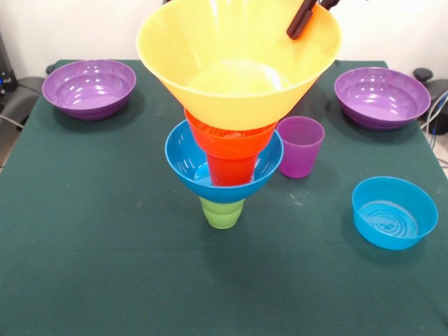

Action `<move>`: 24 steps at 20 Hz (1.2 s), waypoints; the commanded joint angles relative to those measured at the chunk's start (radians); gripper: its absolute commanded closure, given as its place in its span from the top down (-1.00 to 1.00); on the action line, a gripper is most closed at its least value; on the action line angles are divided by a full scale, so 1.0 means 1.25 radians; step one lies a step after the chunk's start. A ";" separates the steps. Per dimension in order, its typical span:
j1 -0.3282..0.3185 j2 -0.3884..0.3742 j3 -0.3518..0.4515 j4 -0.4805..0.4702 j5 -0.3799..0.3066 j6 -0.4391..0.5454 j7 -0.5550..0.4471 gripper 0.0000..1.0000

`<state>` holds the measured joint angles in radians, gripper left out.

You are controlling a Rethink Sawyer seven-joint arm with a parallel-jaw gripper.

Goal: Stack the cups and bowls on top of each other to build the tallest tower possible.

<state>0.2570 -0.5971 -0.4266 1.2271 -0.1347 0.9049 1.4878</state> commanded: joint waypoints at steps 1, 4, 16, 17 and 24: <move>0.004 0.008 0.048 -0.012 -0.049 0.036 0.036 -1.00; 0.004 0.008 0.046 -0.012 -0.051 0.032 0.037 -1.00; -0.002 0.003 0.049 -0.008 -0.057 0.006 0.026 -1.00; -0.003 0.001 0.051 -0.004 -0.057 0.001 0.024 -1.00; -0.005 -0.002 0.053 0.005 -0.057 -0.011 0.024 -1.00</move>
<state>0.2570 -0.5971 -0.4266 1.2271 -0.1347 0.9049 1.4878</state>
